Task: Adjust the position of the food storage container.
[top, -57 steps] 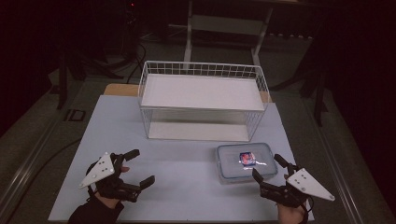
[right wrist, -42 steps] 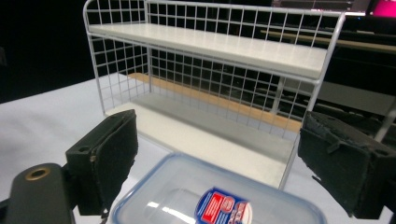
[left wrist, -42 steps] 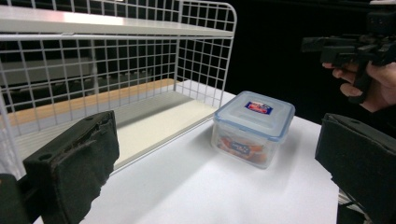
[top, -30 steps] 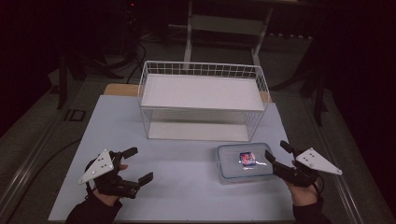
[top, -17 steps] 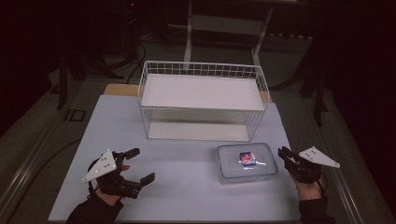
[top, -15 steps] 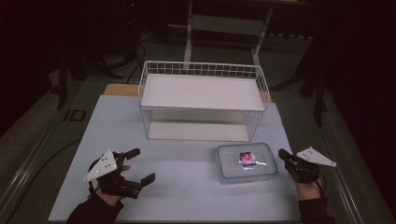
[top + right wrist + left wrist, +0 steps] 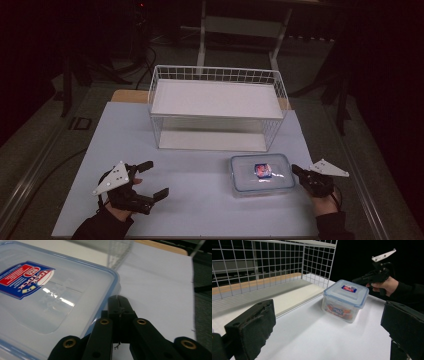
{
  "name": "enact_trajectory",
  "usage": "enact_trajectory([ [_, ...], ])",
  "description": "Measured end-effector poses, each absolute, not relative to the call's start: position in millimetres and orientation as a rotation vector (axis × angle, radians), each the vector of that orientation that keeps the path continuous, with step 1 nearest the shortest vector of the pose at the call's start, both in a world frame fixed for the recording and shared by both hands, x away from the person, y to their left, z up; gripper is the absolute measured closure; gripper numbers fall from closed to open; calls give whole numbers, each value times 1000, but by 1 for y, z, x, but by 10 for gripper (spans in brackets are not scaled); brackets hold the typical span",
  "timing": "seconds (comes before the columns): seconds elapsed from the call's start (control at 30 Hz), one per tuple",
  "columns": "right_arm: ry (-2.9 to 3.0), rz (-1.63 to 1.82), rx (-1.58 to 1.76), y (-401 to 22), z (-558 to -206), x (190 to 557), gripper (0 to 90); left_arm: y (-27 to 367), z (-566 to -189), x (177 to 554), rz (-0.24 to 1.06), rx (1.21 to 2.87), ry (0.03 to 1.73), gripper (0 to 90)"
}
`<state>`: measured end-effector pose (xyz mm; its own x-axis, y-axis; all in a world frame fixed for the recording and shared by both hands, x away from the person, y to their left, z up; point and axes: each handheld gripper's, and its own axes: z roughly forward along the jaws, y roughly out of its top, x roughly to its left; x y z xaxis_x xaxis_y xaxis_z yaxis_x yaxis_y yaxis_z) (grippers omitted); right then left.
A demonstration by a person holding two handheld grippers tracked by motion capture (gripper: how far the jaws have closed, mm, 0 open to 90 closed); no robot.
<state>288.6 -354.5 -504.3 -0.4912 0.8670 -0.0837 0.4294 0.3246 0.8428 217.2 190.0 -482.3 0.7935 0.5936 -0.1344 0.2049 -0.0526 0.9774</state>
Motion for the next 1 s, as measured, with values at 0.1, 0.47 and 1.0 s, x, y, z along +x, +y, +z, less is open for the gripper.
enact_trajectory([
  [0.1, 2095, 1101, 1115, -344, -505, 287, 900, 189, -482, 217, 357, 1626, 644, 0],
  [0.47, 2189, 1178, 1061, -308, -503, 280, 900, 187, -483, 217, 345, 1631, 635, 0],
  [1.0, 2272, 1230, 946, -266, -498, 284, 900, 182, -485, 217, 322, 1644, 632, 0],
])
